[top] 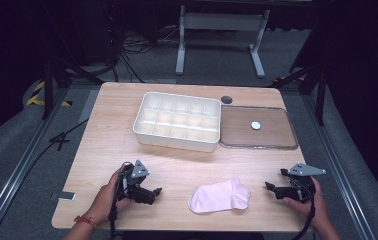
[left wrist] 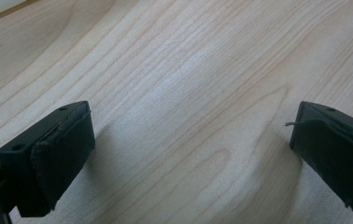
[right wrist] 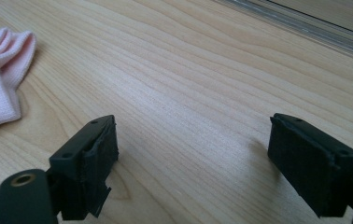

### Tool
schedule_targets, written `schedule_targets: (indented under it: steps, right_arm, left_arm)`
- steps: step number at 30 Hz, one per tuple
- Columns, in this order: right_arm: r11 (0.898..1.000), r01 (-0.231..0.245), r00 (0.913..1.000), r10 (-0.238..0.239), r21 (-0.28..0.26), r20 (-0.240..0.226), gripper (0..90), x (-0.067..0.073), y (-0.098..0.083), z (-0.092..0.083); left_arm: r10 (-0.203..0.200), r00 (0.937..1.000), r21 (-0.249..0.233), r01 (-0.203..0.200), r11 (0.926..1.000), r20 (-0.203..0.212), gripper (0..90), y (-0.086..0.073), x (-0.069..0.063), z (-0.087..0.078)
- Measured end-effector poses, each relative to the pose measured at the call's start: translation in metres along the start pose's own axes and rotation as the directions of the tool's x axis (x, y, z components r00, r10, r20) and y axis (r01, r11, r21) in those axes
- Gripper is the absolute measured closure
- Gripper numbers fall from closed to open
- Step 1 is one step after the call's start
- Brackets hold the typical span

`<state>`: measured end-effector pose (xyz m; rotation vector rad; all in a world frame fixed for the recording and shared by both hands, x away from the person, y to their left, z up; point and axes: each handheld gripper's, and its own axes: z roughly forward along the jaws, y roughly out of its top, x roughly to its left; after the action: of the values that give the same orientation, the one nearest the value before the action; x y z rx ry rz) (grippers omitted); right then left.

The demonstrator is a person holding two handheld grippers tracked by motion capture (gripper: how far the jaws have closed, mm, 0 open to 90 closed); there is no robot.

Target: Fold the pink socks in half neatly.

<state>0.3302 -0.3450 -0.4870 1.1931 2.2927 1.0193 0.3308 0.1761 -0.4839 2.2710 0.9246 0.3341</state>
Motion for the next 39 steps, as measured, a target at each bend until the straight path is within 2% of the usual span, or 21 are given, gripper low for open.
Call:
schedule_targets:
  steps: [7, 10, 16, 21, 27, 31, 39]
  right_arm:
    - [1.000, -0.004, 1.0000, 0.004, 0.000, 0.004, 16.3, 0.000, 0.000, 0.000]
    - [1.000, -0.003, 1.0000, 0.003, 0.001, 0.004, 16.3, 0.000, 0.000, 0.000]
    - [1.000, 0.000, 1.0000, 0.000, 0.000, -0.002, 19.1, -0.001, -0.001, -0.001]
    - [1.000, -0.007, 0.9999, 0.006, -0.019, -0.014, 30.0, -0.003, -0.001, -0.003]
    - [0.997, 0.018, 0.9997, -0.019, -0.077, -0.014, 42.3, -0.002, 0.002, -0.010]
    - [0.991, 0.030, 0.9985, -0.035, -0.128, -0.041, 53.9, 0.002, 0.012, -0.016]
    - [0.984, 0.087, 0.9908, -0.101, -0.153, -0.090, 56.9, 0.021, 0.030, -0.020]
  left_arm:
    - [-0.005, 1.0000, 0.001, 0.005, 1.0000, 0.000, 0.0, 0.000, 0.000, 0.000]
    - [0.005, 0.9999, 0.008, -0.005, 1.0000, 0.009, 0.0, 0.000, 0.001, -0.001]
    - [0.014, 0.9999, -0.001, -0.014, 0.9999, 0.000, 0.2, -0.001, 0.001, -0.001]
    - [0.058, 0.9972, -0.002, -0.058, 0.9983, 0.047, 0.2, -0.002, 0.006, -0.002]
    - [0.060, 0.9972, -0.002, -0.060, 0.9982, 0.045, 0.2, -0.002, 0.006, -0.002]
    - [0.049, 0.9979, -0.010, -0.048, 0.9988, 0.041, 1.2, -0.003, 0.004, -0.002]
    - [0.045, 0.9982, -0.011, -0.045, 0.9989, 0.040, 1.5, -0.003, 0.004, -0.002]
